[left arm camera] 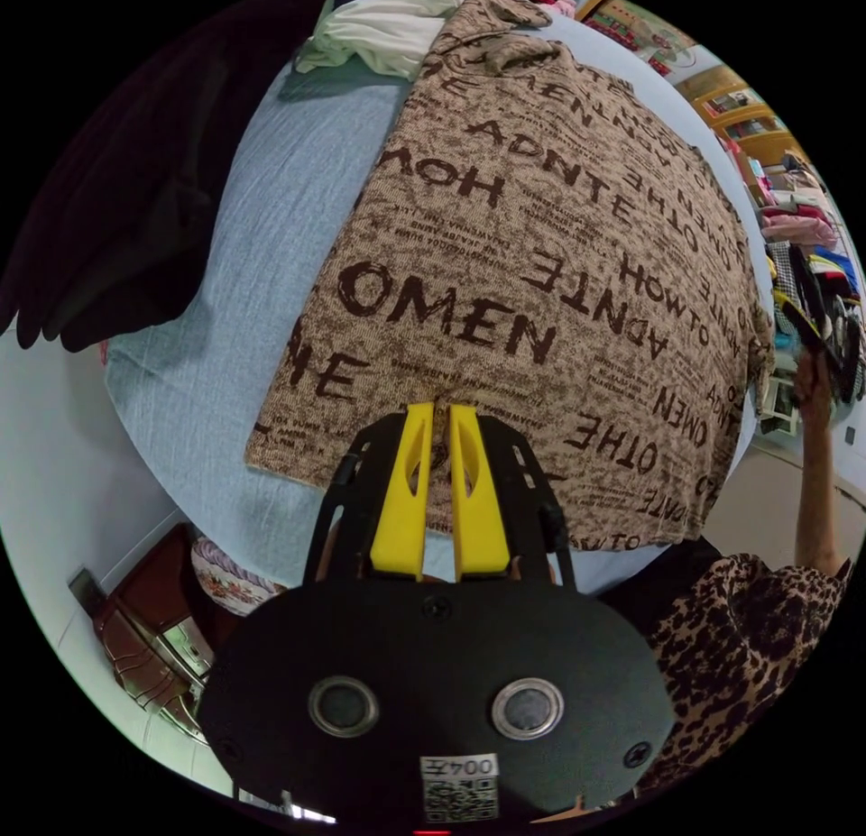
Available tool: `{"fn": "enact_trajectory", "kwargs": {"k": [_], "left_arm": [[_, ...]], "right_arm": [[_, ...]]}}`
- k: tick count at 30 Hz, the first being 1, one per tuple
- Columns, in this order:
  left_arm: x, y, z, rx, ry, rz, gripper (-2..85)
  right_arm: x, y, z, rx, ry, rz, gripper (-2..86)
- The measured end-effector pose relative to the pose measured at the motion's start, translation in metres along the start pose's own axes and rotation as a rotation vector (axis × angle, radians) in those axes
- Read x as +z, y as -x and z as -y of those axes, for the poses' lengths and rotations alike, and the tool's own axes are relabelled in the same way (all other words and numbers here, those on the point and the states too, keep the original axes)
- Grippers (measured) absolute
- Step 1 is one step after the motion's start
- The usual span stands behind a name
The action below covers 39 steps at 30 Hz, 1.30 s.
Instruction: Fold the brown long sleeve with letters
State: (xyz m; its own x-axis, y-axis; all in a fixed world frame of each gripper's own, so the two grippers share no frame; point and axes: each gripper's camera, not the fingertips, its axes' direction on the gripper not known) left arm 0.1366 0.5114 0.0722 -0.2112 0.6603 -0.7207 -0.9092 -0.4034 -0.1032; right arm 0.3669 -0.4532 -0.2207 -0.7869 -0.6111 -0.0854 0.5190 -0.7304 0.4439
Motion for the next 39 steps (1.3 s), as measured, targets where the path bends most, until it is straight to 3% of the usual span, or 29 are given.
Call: {"fn": "enact_trajectory", "kwargs": {"k": [6,11,39], "left_arm": [[-0.003,-0.006,-0.017,0.005,-0.044,0.008,2.1],[-0.006,-0.015,-0.034,0.035,-0.088,0.039,2.8],[-0.049,-0.015,-0.101,0.182,-0.358,-0.093,1.3]], "right_arm": [[0.075,0.092,-0.038,-0.041,-0.033,-0.014,14.4],[0.102,0.118,-0.060,-0.059,-0.170,-0.255,11.2],[0.133,0.107,-0.037,-0.093,-0.162,-0.213,11.6]]}}
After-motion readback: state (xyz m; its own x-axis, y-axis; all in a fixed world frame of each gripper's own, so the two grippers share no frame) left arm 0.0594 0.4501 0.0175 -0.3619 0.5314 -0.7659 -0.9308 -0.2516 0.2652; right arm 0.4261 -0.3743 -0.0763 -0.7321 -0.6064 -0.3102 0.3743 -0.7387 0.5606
